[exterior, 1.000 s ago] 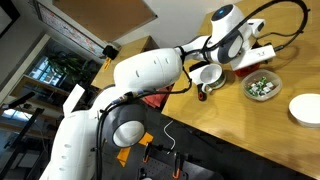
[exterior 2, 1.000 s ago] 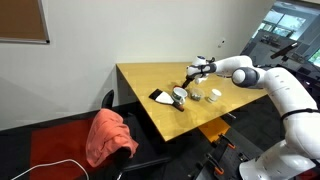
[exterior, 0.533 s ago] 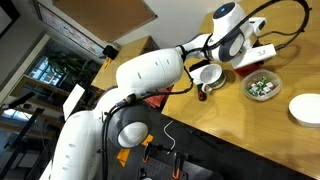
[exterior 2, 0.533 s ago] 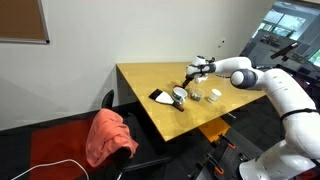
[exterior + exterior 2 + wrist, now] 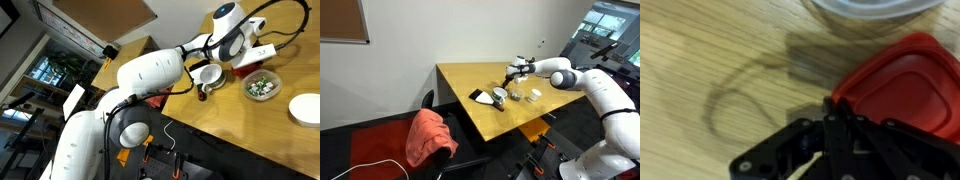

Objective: Open the Tupperware, pour the sweets into it, then close the kid

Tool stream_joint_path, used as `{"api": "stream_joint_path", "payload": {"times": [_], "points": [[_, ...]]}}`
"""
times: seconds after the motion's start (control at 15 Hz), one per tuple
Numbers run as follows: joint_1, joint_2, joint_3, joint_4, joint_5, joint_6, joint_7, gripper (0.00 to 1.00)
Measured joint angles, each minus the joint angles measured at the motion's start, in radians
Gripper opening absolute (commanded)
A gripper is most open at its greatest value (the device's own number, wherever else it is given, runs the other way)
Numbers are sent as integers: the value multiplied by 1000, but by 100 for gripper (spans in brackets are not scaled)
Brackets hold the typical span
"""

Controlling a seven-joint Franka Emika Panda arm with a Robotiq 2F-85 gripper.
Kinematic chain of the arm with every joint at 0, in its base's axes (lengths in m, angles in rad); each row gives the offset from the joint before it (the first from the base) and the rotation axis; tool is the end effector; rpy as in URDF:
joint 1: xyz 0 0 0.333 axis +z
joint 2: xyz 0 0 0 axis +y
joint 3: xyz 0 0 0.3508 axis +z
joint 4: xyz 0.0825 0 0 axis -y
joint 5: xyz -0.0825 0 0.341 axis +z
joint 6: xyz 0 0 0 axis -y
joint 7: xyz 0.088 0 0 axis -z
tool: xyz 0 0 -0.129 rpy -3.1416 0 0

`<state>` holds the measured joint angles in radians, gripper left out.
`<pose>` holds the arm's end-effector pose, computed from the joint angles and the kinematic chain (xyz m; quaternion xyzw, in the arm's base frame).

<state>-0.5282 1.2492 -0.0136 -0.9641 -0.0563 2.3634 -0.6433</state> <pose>0.6764 -0.4037 0.1130 0.9941 0.0741 0.0469 0.0645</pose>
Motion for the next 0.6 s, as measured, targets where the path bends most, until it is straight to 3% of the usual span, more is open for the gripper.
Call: {"api": "stream_joint_path", "payload": {"times": [0.6], "points": [[1, -18, -2, -1, 0, 1, 3, 2]]}}
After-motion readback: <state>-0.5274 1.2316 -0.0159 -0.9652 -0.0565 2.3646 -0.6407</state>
